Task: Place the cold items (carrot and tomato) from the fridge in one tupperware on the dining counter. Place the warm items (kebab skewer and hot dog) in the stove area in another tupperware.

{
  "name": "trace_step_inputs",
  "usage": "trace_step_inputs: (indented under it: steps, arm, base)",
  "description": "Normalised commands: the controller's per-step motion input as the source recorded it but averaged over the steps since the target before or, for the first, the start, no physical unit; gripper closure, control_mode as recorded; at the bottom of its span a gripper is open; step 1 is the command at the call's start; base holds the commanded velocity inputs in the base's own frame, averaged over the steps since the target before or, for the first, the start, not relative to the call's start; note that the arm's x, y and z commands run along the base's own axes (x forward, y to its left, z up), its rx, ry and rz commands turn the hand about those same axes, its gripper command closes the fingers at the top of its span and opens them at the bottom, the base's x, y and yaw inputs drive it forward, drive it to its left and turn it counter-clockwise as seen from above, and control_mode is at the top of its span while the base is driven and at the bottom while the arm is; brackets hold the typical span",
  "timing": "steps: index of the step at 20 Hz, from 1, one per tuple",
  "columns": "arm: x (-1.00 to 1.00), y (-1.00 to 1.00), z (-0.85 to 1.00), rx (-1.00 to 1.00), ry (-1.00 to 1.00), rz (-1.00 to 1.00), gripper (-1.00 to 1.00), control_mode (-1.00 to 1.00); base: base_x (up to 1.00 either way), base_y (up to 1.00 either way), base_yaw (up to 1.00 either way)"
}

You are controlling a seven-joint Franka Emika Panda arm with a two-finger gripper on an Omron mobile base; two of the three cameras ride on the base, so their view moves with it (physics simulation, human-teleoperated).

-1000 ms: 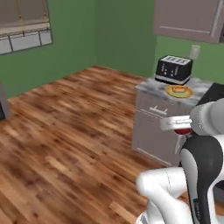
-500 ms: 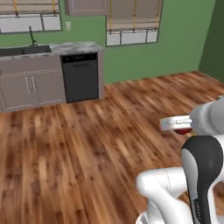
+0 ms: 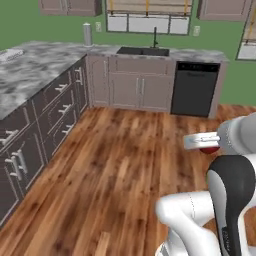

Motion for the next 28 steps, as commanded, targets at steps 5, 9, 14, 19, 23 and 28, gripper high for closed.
trace_step_inputs:
  steps: [5,9,14,19,23,28]
  arm:
    - [0.0,0.0,0.0,0.0,0.0,0.0,1.0,1.0]
    - [0.0,0.0,0.0,0.0,0.0,0.0,1.0,1.0]
    - [0.0,0.0,0.0,0.0,0.0,0.0,1.0,1.0]
    - [0.0,0.0,0.0,0.0,0.0,0.0,1.0,1.0]
    - [0.0,0.0,0.0,0.0,0.0,0.0,1.0,1.0]
    - [0.0,0.0,0.0,0.0,0.0,0.0,1.0,1.0]
  base:
    - [0.01,0.31,0.75]
    - [0.28,0.9,0.42]
    - [0.56,1.0,0.13]
    - [0.61,1.0,0.04]
    - [0.59,1.0,0.0]
    - [0.58,1.0,0.0]
